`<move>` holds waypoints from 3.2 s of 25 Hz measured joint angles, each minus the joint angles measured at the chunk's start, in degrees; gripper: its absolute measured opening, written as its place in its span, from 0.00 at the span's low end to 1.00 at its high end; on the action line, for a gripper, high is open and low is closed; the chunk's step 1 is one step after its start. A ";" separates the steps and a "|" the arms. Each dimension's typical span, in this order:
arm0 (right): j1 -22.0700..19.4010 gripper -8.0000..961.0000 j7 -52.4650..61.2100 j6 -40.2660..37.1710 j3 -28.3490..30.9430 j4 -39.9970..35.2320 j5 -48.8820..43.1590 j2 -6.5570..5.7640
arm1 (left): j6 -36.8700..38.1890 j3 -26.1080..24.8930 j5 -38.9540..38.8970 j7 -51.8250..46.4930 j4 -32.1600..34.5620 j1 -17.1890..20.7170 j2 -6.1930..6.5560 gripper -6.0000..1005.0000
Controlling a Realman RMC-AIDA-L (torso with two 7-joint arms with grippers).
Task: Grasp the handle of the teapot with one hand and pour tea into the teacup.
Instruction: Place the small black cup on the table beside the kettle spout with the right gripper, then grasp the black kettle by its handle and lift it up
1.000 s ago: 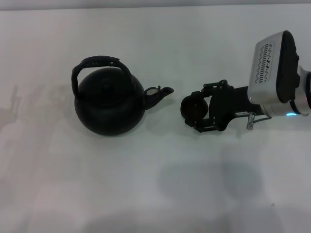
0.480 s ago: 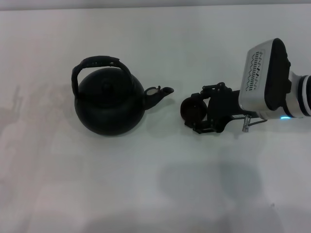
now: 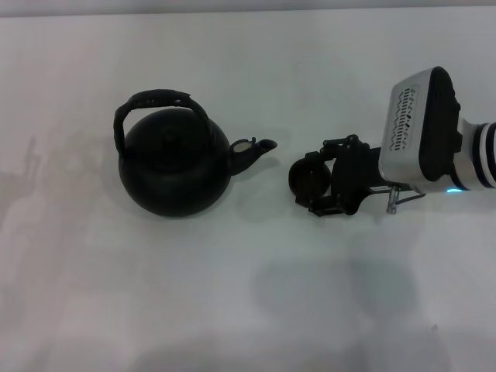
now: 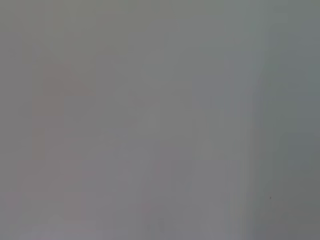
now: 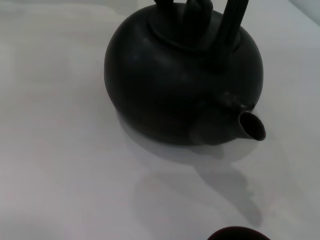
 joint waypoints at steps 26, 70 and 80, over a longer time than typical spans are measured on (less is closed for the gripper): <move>0.45 0.89 0.68 7.15 6.44 0.40 1.54 -0.08 | 0.88 0.01 0.00 0.21 -0.50 0.40 0.07 0.57; -6.00 0.87 -19.03 28.30 42.00 -9.87 12.59 -0.42 | 1.28 18.89 5.96 -15.42 0.73 -3.08 0.81 0.54; -5.94 0.86 -19.37 28.19 41.79 -10.12 12.71 -0.43 | -2.86 19.44 10.33 -18.65 2.19 -5.45 0.76 0.53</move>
